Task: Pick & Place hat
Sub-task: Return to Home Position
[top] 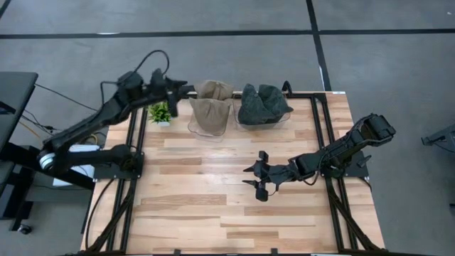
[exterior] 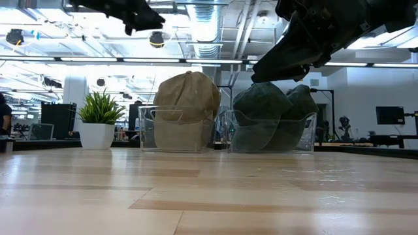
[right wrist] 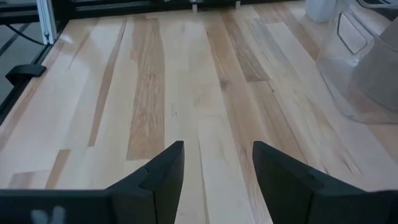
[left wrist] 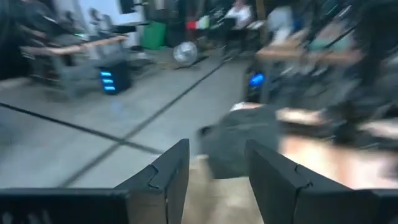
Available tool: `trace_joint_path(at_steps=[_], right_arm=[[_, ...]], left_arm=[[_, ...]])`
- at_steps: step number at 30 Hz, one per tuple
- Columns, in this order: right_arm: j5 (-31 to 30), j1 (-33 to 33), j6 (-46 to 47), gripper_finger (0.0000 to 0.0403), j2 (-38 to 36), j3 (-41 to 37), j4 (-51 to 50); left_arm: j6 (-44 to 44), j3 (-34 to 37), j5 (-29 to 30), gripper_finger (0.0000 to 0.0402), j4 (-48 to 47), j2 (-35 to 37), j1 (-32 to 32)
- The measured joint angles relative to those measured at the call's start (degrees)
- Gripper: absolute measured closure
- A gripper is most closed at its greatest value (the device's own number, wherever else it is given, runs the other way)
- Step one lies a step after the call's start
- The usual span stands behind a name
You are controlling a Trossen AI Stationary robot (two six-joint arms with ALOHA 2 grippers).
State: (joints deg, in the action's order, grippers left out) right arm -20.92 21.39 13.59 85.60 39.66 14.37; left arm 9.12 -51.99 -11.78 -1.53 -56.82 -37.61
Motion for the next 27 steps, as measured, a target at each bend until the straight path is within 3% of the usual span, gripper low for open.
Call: trace_joint_path(at_steps=[5, 10, 17, 22, 27], right_arm=[[0.01, -0.51, -2.54, 0.0221, -0.02, 0.07, -0.68], [-0.04, -2.52, -9.22, 0.0220, -1.91, 3.31, -2.81], [-3.18, -1.12, -9.14, 0.0225, -8.56, 2.89, -4.31], [-12.97, 2.05, -10.36, 0.0223, -14.39, -4.09, 2.28], [-13.46, 3.02, -11.13, 0.0224, -23.41, -15.09, 12.23]], left_arm=[[-6.24, 8.03, -6.02, 0.0248, -0.46, 10.03, 2.54], [-11.92, 19.07, -6.06, 0.0248, -0.23, 21.17, 5.90], [-17.86, 32.06, -5.18, 0.0248, 0.25, 38.22, 8.37], [-20.61, 39.03, -5.74, 0.0248, 0.17, 49.13, 10.11], [-22.72, 43.26, -7.11, 0.0248, -2.55, 56.77, 12.56]])
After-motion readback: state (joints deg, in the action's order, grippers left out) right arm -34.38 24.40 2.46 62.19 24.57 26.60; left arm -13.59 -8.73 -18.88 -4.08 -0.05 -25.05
